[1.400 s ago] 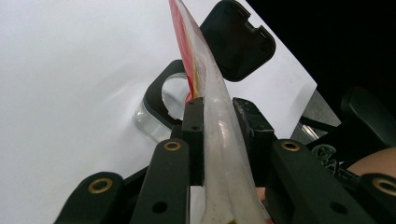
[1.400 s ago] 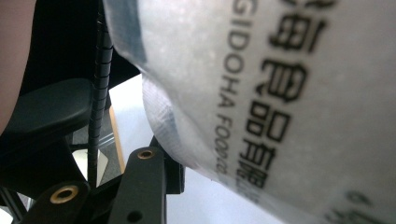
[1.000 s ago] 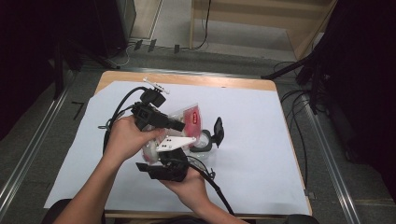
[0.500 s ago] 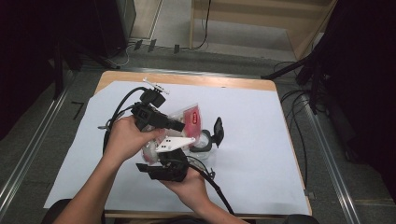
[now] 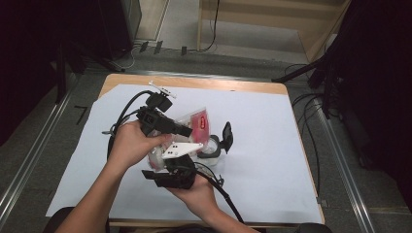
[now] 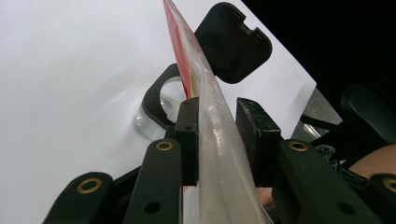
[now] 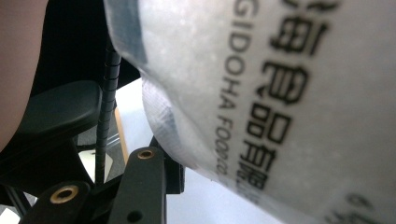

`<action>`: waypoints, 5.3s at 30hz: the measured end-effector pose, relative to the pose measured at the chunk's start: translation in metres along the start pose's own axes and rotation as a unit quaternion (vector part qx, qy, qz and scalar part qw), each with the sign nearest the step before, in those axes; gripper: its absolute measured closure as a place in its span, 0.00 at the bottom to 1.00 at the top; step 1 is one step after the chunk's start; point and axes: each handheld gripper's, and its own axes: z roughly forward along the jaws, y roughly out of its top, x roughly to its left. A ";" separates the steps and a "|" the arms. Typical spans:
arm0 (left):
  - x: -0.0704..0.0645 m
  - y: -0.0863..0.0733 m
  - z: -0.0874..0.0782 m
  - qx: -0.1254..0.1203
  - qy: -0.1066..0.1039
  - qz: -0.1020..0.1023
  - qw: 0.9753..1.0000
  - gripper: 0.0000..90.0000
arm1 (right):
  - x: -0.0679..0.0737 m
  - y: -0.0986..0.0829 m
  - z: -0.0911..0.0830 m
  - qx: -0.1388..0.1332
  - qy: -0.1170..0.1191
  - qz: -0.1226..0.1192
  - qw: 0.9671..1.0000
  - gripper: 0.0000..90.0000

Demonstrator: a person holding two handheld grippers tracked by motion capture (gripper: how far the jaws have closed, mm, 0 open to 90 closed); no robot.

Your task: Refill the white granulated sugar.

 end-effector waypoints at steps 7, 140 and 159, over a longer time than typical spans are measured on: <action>0.000 0.000 0.000 0.000 0.001 0.001 1.000 0.79 | 0.000 0.000 0.000 0.001 0.000 0.000 1.000 0.70; 0.003 0.000 0.002 -0.003 0.001 -0.024 1.000 0.81 | 0.000 0.000 -0.001 0.016 -0.010 -0.018 1.000 0.70; 0.000 0.000 0.002 -0.001 0.004 -0.020 1.000 0.81 | 0.001 0.000 -0.001 0.014 -0.012 -0.018 1.000 0.70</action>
